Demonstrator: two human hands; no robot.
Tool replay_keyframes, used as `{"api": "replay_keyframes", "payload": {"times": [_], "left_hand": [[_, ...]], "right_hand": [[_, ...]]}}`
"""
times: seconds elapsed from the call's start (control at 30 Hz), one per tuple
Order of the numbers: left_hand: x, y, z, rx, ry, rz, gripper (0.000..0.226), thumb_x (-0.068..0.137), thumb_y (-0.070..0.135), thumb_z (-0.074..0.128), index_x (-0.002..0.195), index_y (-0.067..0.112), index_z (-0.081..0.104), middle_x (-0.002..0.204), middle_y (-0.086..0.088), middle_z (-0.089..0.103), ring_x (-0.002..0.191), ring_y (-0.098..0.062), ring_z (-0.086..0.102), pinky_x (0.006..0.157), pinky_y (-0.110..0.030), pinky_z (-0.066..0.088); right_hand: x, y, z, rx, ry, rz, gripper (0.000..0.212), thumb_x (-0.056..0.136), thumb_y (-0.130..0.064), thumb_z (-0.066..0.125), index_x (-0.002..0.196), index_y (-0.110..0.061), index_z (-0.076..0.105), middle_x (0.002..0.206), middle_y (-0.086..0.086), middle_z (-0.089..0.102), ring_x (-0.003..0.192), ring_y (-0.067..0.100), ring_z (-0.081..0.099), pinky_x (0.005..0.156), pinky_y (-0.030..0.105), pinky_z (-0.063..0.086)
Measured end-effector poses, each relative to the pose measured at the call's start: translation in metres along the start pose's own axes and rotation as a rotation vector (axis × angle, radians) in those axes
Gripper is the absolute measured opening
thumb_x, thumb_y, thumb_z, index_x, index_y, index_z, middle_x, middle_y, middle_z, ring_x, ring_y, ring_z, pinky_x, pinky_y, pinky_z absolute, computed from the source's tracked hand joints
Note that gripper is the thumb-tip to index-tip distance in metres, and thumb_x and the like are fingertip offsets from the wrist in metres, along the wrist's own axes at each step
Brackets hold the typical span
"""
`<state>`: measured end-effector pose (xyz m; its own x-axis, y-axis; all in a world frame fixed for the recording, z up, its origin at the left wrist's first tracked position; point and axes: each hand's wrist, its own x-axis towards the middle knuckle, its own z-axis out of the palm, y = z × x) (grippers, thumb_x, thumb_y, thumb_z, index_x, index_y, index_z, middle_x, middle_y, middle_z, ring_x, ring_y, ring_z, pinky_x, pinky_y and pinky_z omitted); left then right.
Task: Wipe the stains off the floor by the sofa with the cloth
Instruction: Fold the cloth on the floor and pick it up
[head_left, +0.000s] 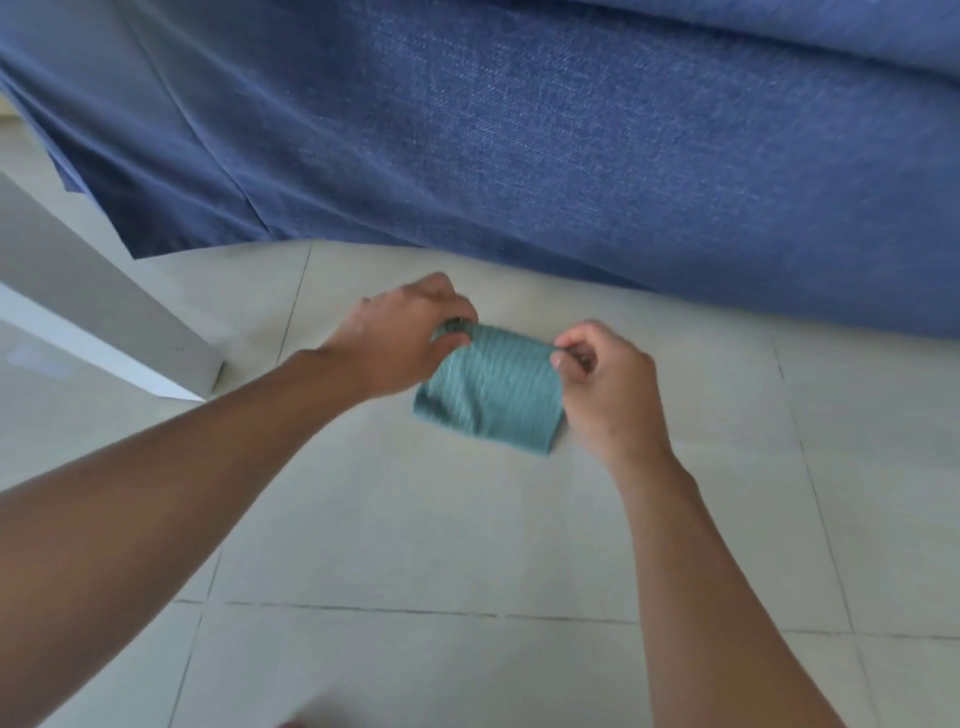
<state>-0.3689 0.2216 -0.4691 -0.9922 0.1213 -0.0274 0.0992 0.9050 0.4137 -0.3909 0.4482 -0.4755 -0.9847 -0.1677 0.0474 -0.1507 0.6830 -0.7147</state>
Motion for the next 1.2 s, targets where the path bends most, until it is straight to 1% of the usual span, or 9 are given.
{"api": "replay_keyframes", "payload": {"times": [0.2,0.4,0.47,0.57,0.67,0.73,0.9,1.1,1.2], "left_hand": [[0.005,-0.003,-0.024,-0.027,0.229,0.059,0.019,0.094,0.037,0.060,0.112,0.034,0.063,0.107,0.012,0.056,0.088,-0.017,0.058,0.074,-0.037,0.049],[-0.038,-0.020,0.018,0.099,-0.130,0.140,0.026,0.094,0.043,0.054,0.118,0.037,0.063,0.120,0.014,0.058,0.107,-0.013,0.060,0.089,-0.036,0.049],[-0.051,-0.031,0.030,0.108,-0.154,0.129,0.035,0.096,0.042,0.051,0.128,0.034,0.060,0.133,0.012,0.053,0.119,-0.013,0.055,0.097,-0.040,0.047],[-0.063,-0.050,0.037,0.182,-0.079,0.062,0.050,0.096,0.034,0.052,0.145,0.026,0.046,0.149,0.004,0.042,0.136,-0.019,0.043,0.104,-0.044,0.044],[-0.069,-0.064,0.039,0.244,-0.050,-0.029,0.060,0.095,0.034,0.052,0.151,0.019,0.037,0.158,0.000,0.032,0.147,-0.025,0.026,0.112,-0.048,0.035],[-0.073,-0.072,0.040,0.244,-0.023,-0.083,0.061,0.096,0.034,0.052,0.151,0.014,0.036,0.159,-0.004,0.031,0.148,-0.029,0.024,0.113,-0.051,0.032],[-0.090,-0.081,0.048,0.220,-0.016,-0.131,0.063,0.097,0.042,0.035,0.152,0.012,0.033,0.159,-0.007,0.032,0.149,-0.029,0.023,0.119,-0.051,0.022],[-0.089,-0.081,0.056,0.188,0.007,-0.134,0.063,0.094,0.040,0.032,0.150,0.011,0.034,0.157,-0.008,0.034,0.148,-0.030,0.023,0.119,-0.055,0.020],[-0.089,-0.083,0.055,0.193,0.007,-0.137,0.065,0.093,0.042,0.032,0.150,0.012,0.035,0.157,-0.007,0.034,0.149,-0.028,0.022,0.119,-0.053,0.019]], "right_hand": [[0.014,-0.015,-0.012,0.131,0.090,-0.180,0.011,0.089,-0.008,0.067,0.092,-0.018,0.070,0.088,-0.007,0.070,0.083,0.006,0.063,0.072,0.014,0.047],[-0.025,0.024,0.015,0.075,-0.202,0.032,0.020,0.084,-0.006,0.073,0.080,-0.025,0.073,0.077,-0.013,0.072,0.079,0.004,0.065,0.072,0.011,0.044],[-0.035,0.028,0.030,0.019,-0.126,-0.003,0.010,0.087,-0.014,0.071,0.091,-0.022,0.076,0.091,-0.010,0.075,0.096,0.014,0.063,0.086,0.019,0.045],[-0.030,0.020,0.057,-0.182,-0.068,-0.130,0.038,0.094,-0.032,0.063,0.126,-0.013,0.068,0.133,0.007,0.066,0.133,0.033,0.050,0.115,0.035,0.030],[-0.020,0.001,0.092,-0.458,-0.354,-0.189,0.064,0.102,-0.050,0.042,0.159,-0.023,0.029,0.170,0.008,0.015,0.156,0.035,0.001,0.125,0.052,0.000],[-0.032,-0.008,0.112,-0.545,-0.416,-0.230,0.068,0.102,-0.054,0.032,0.162,-0.026,0.016,0.172,0.006,-0.001,0.156,0.035,-0.010,0.124,0.054,-0.006],[-0.125,0.027,0.084,-0.496,-0.490,-0.456,0.068,0.099,-0.057,0.037,0.160,-0.030,0.023,0.171,0.000,0.010,0.157,0.027,0.001,0.124,0.054,0.012],[-0.073,0.034,0.076,-0.660,-0.287,-0.088,0.071,0.097,-0.058,0.027,0.161,-0.028,0.020,0.171,0.004,0.008,0.157,0.033,0.003,0.125,0.054,0.003],[-0.095,0.011,0.097,-0.547,-0.349,-0.233,0.069,0.098,-0.058,0.029,0.160,-0.029,0.022,0.171,0.004,0.009,0.157,0.031,0.000,0.125,0.054,0.003]]}}
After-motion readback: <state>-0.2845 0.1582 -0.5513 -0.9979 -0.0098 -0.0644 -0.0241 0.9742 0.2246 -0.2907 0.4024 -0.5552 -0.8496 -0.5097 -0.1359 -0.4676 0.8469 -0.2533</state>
